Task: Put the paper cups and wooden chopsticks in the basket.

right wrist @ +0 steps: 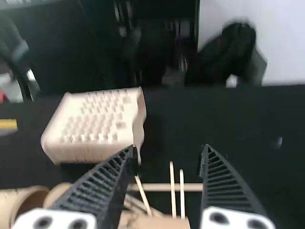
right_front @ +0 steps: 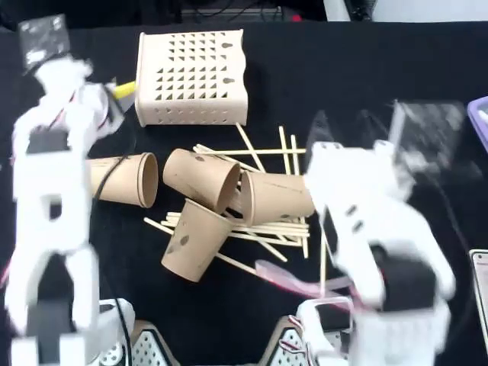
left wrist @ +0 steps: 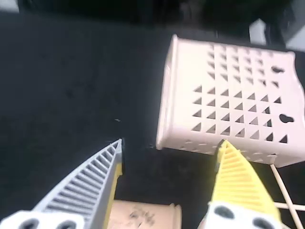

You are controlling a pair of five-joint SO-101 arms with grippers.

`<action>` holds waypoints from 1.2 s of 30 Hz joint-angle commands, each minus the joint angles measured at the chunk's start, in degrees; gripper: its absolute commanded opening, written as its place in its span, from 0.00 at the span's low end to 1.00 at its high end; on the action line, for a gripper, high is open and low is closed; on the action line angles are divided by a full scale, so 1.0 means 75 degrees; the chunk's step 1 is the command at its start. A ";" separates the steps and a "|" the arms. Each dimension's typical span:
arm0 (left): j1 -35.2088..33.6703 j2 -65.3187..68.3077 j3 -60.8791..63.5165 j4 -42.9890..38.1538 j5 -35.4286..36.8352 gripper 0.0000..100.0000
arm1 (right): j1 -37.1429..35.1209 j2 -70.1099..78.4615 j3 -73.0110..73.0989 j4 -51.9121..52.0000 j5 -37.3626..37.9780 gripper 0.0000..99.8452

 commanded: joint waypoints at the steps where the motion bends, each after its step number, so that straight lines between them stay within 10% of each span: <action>1: 0.0205 0.1899 -0.2010 -0.0082 0.0129 0.31 | -0.0047 0.0451 0.0662 -0.0270 -0.0094 0.21; 14: -0.0416 0.5169 -0.4390 -0.0070 0.0117 0.31 | 0.0281 0.0463 0.4437 -0.3411 -0.0152 0.21; 36: -0.0018 0.5744 -0.5421 0.0785 0.0117 0.31 | 0.0258 0.0463 0.4612 -0.3446 -0.0152 0.21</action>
